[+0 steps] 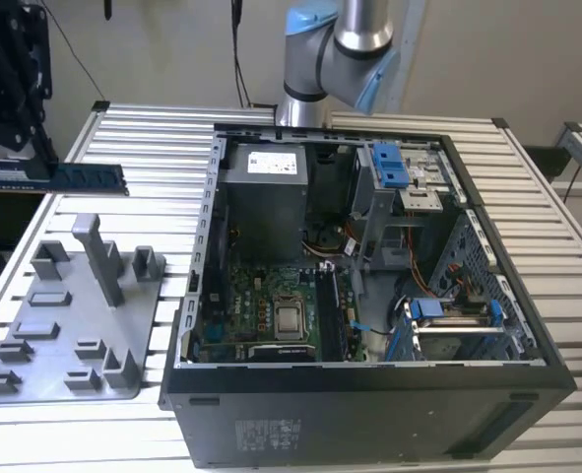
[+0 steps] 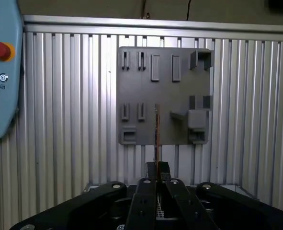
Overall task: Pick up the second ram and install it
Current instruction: 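Pick up the second ram and move it above second insertion slot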
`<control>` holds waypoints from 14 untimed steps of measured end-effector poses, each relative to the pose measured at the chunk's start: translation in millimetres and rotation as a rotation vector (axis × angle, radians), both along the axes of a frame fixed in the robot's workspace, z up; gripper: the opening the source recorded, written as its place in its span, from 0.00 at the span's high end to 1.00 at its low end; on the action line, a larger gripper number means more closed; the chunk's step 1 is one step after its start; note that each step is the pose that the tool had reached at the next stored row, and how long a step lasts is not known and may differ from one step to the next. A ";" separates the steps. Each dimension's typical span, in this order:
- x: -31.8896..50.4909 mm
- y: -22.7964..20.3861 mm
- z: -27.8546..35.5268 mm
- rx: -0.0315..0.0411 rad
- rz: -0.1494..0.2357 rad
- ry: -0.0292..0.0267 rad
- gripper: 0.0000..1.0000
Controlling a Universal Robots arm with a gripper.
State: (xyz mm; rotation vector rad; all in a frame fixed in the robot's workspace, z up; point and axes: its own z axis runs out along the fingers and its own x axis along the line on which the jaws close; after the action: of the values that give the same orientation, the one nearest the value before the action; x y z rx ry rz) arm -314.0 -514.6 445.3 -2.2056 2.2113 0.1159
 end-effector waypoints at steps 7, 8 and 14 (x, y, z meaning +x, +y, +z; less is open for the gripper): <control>27.8 0.0 0.1 -0.0001 0.000 0.0027 0.86; 32.4 0.0 0.0 -0.0001 0.000 0.0031 0.86; 59.6 0.0 0.1 -0.0001 0.000 0.0065 0.86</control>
State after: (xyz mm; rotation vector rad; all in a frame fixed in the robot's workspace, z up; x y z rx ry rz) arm -254.4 -514.6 445.3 -2.2085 2.2146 0.1232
